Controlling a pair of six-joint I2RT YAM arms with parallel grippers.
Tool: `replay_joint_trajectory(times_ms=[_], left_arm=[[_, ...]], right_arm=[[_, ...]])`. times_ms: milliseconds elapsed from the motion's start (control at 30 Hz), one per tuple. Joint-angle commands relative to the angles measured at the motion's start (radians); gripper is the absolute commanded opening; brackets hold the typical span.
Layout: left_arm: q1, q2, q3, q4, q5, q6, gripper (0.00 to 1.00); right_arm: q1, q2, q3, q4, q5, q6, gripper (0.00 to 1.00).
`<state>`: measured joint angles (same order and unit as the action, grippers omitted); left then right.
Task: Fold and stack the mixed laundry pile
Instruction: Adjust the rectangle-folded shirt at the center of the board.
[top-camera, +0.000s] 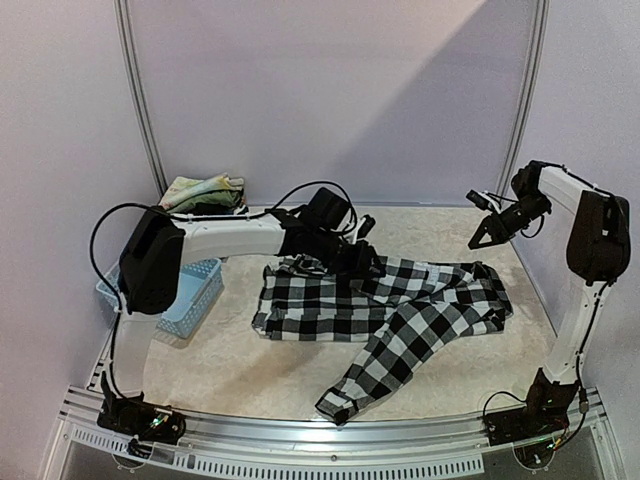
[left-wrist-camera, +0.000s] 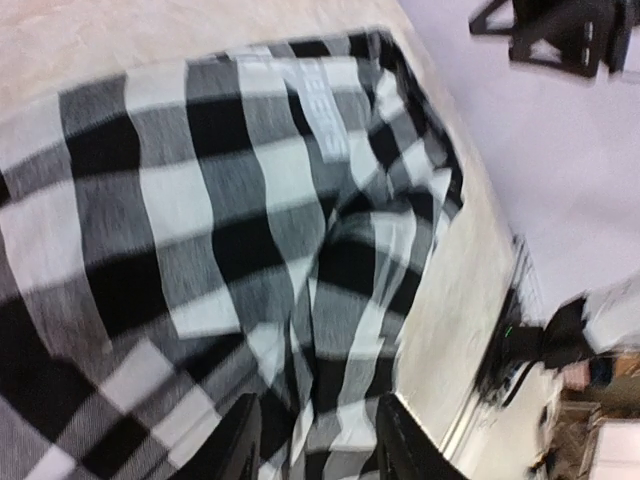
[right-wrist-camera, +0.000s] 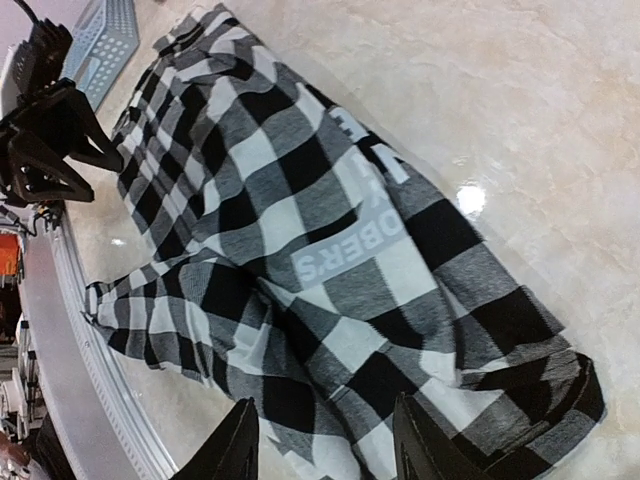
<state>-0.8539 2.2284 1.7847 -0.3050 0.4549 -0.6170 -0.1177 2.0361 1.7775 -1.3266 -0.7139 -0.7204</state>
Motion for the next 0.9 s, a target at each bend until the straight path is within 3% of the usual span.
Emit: replay_joint_trajectory(times_ms=[0,133,300,467,600,867], left_arm=[[-0.111,-0.143,-0.188,-0.128,-0.099,0.217,0.42],[-0.236,-0.41,-0.392,-0.144,-0.259,0.489,0.45],[-0.391,-0.614,-0.519,-0.273,-0.299,0.744,0.47],[-0.544,-0.576,-0.511,-0.441,-0.393,0.78,0.48],[-0.67,-0.526,-0.57,-0.372,-0.567,0.822,0.46],[-0.705,-0.389,-0.551,-0.32,-0.605,0.881,0.39]], right_arm=[[0.035,-0.083,-0.14,0.038,-0.099,-0.043,0.46],[0.041,-0.223,-0.299,0.119,-0.11,-0.065,0.47],[0.041,-0.281,-0.367,0.134,-0.137,-0.049,0.49],[0.042,-0.298,-0.396,0.163,-0.167,-0.023,0.5],[0.041,-0.325,-0.407,0.189,-0.173,-0.001,0.5],[0.041,-0.336,-0.425,0.185,-0.178,-0.002,0.5]])
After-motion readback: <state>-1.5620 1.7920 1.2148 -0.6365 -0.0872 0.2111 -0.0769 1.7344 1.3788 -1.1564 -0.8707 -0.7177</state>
